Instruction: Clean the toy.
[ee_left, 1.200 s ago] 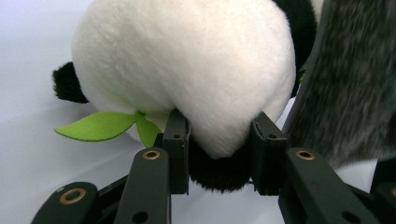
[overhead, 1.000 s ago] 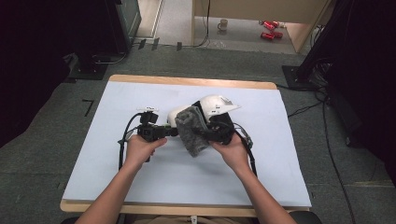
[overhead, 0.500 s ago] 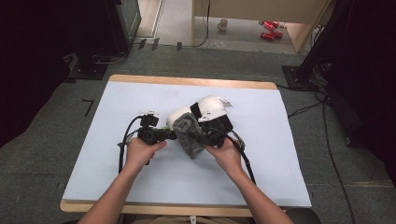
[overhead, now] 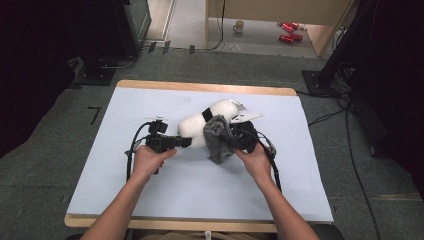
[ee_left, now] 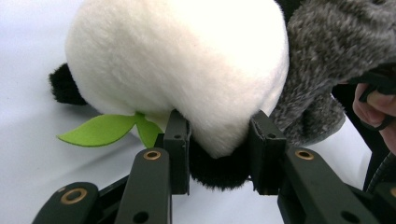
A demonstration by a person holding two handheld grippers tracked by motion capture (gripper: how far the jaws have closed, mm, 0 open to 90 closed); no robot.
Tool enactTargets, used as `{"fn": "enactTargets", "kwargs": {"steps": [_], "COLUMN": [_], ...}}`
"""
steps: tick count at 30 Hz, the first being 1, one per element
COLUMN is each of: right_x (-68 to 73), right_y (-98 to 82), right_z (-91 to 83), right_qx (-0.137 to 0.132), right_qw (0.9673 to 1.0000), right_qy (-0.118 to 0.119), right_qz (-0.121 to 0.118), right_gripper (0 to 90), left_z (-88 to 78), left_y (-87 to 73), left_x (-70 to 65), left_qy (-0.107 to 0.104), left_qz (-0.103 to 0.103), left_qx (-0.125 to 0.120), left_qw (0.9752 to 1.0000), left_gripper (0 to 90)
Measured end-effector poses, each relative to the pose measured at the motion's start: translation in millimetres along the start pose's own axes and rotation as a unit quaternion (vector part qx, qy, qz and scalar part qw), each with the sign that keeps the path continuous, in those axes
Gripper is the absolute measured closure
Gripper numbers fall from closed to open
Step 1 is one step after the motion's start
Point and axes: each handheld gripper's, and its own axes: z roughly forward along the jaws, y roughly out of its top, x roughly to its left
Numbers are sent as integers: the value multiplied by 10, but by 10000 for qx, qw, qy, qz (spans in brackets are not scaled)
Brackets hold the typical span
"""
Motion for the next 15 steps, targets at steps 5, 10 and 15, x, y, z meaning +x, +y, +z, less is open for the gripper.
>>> {"fn": "enactTargets", "kwargs": {"steps": [5, 10, 15], "right_x": [-135, -352, -637], "right_y": [-31, -47, -130], "right_z": [-71, -174, -259], "right_qx": [14, -40, -10], "right_qw": [9999, 9989, 9936], "right_qy": [-75, -147, -359], "right_qz": [127, 436, 1071], "right_gripper": [781, 775, 776], "left_z": [22, 15, 4], "left_y": [21, 16, -15], "left_x": [-20, -12, 0], "left_qy": [49, 71, 77], "left_qz": [152, 136, 62], "left_qx": [35, 17, -21], "left_qw": [9999, 9999, 9999], "left_gripper": [657, 657, 657]}}
